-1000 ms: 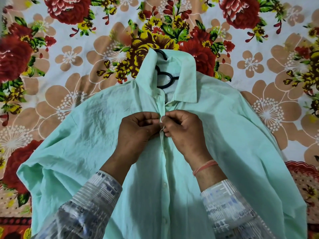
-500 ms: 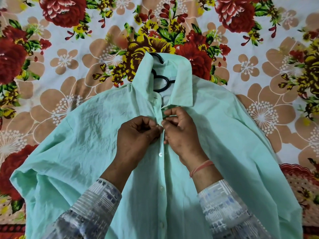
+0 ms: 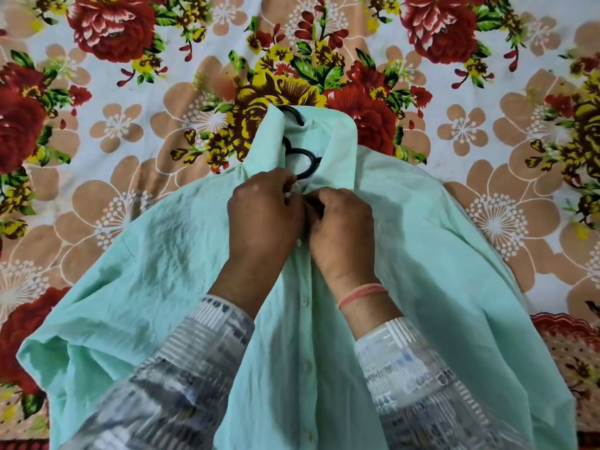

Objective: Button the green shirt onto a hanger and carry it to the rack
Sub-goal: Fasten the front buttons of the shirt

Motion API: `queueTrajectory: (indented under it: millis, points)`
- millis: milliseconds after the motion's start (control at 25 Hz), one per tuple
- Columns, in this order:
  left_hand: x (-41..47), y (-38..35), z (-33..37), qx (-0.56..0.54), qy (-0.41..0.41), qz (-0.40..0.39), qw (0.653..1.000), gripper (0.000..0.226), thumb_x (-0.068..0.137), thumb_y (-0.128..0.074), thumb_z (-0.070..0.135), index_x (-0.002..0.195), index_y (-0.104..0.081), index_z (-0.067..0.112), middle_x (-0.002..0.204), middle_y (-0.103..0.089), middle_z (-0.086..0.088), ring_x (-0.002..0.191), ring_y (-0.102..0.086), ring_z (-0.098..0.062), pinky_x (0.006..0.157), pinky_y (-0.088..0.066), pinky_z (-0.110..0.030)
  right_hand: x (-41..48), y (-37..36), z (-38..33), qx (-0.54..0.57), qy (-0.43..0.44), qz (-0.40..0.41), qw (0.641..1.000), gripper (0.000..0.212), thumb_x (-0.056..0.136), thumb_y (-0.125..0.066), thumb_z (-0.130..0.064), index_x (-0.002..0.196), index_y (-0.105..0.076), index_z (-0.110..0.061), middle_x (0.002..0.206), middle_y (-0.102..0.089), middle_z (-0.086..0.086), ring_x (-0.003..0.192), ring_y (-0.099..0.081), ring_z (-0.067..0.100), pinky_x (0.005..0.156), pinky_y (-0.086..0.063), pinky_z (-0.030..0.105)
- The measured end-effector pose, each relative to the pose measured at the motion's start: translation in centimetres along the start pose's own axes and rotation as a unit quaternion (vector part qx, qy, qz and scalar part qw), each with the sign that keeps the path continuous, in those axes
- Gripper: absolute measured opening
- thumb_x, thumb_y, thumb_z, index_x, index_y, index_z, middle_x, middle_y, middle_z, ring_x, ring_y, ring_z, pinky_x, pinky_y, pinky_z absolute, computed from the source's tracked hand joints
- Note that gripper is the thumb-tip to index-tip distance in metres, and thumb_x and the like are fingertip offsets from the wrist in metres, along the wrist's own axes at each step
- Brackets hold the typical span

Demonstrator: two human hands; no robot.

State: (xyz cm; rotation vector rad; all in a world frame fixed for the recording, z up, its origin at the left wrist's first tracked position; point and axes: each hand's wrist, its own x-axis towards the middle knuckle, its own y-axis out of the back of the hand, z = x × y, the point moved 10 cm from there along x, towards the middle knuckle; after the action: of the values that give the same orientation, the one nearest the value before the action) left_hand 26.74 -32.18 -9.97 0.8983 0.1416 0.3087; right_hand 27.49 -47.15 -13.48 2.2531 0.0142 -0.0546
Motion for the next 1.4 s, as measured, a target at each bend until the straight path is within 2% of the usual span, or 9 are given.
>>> queueTrajectory:
  millis: [120,360,480,640,760,840,920,1160,1400]
  points:
    - [1.0,-1.3,-0.7,0.066,0.046,-0.035,0.996,0.020,0.090,-0.070,0.023,0.102,-0.082,0.014,0.095,-0.082,-0.013,0.095,-0.072,-0.041,0.081,-0.054,-0.042,0.5,-0.1,1.0,0.064,-0.074,-0.031,0.995,0.022,0.088,-0.070,-0.037,0.099,-0.084,-0.024,0.091,-0.082,-0.002,0.087,-0.077,0.022,0.079,-0.063,0.039]
    - [1.5,-0.5,-2.7,0.016,0.109,-0.033,0.993,0.018,0.089,-0.072,0.028,0.094,-0.087,0.019,0.092,-0.083,-0.008,0.093,-0.075,-0.035,0.080,-0.058,-0.039,1.5,-0.7,1.5,0.043,-0.165,-0.060,0.983,0.017,0.082,-0.070,-0.038,0.081,-0.078,-0.023,0.077,-0.077,0.002,0.081,-0.075,0.029,0.070,-0.062,0.035]
    - [2.1,-1.4,-2.7,0.031,0.153,-0.071,0.985,0.037,0.079,-0.082,0.049,0.074,-0.080,0.012,0.069,-0.074,-0.009,0.076,-0.071,-0.032,0.065,-0.052,-0.038,0.7,0.3,1.9,0.076,-0.169,-0.008,0.983,0.022,0.089,-0.070,-0.036,0.082,-0.077,-0.017,0.078,-0.077,0.001,0.080,-0.073,0.026,0.071,-0.057,0.035]
    - [3.0,-2.1,-2.1,0.065,0.149,-0.092,0.982,0.024,0.073,-0.084,0.034,0.077,-0.076,0.011,0.082,-0.076,-0.010,0.087,-0.071,-0.035,0.068,-0.048,-0.034,-1.3,1.4,1.2,0.138,-0.136,0.056,0.979,0.012,0.094,-0.070,-0.026,0.089,-0.075,-0.016,0.081,-0.077,-0.002,0.077,-0.071,0.020,0.074,-0.058,0.038]
    - [1.7,-1.8,-4.3,-0.125,0.205,-0.073,0.968,0.003,0.071,-0.078,0.017,0.072,-0.075,0.018,0.076,-0.078,-0.004,0.077,-0.078,-0.027,0.075,-0.063,-0.038,-1.0,1.4,0.3,0.140,-0.107,0.054,0.983,0.010,0.091,-0.071,-0.022,0.083,-0.073,-0.017,0.074,-0.074,-0.003,0.070,-0.069,0.018,0.069,-0.057,0.039]
    - [-0.5,-1.4,-6.0,-0.310,0.264,-0.038,0.913,0.015,0.080,-0.083,0.006,0.080,-0.075,0.020,0.079,-0.078,-0.007,0.073,-0.079,-0.024,0.077,-0.068,-0.042,-0.4,1.7,0.2,0.146,-0.110,0.060,0.981,0.011,0.087,-0.074,-0.021,0.078,-0.073,-0.016,0.070,-0.074,-0.003,0.067,-0.068,0.016,0.069,-0.057,0.038]
    - [-2.3,-1.6,-6.1,-0.408,0.275,-0.044,0.869,0.019,0.089,-0.079,-0.006,0.091,-0.071,0.011,0.080,-0.073,-0.008,0.073,-0.074,-0.019,0.073,-0.065,-0.032,0.2,2.1,0.0,0.155,-0.109,0.060,0.980,0.007,0.083,-0.076,-0.019,0.077,-0.076,-0.016,0.071,-0.076,-0.005,0.068,-0.070,0.011,0.072,-0.058,0.035]
    - [-3.9,-2.7,-5.9,-0.478,0.262,-0.057,0.836,0.023,0.092,-0.072,-0.014,0.092,-0.069,0.010,0.081,-0.065,-0.009,0.081,-0.069,-0.024,0.084,-0.066,-0.038,-0.1,0.1,0.6,0.250,-0.157,-0.038,0.955,0.003,0.079,-0.080,-0.018,0.081,-0.082,-0.017,0.070,-0.078,-0.004,0.066,-0.075,0.011,0.073,-0.066,0.038]
    - [-3.6,-2.6,-5.6,-0.449,0.235,-0.046,0.861,0.024,0.088,-0.078,-0.010,0.086,-0.070,0.013,0.078,-0.069,-0.003,0.078,-0.071,-0.021,0.075,-0.061,-0.030,-1.0,-1.0,1.6,0.389,-0.233,-0.085,0.887,0.005,0.091,-0.077,-0.003,0.091,-0.081,-0.006,0.075,-0.078,0.005,0.065,-0.073,0.010,0.062,-0.060,0.025]
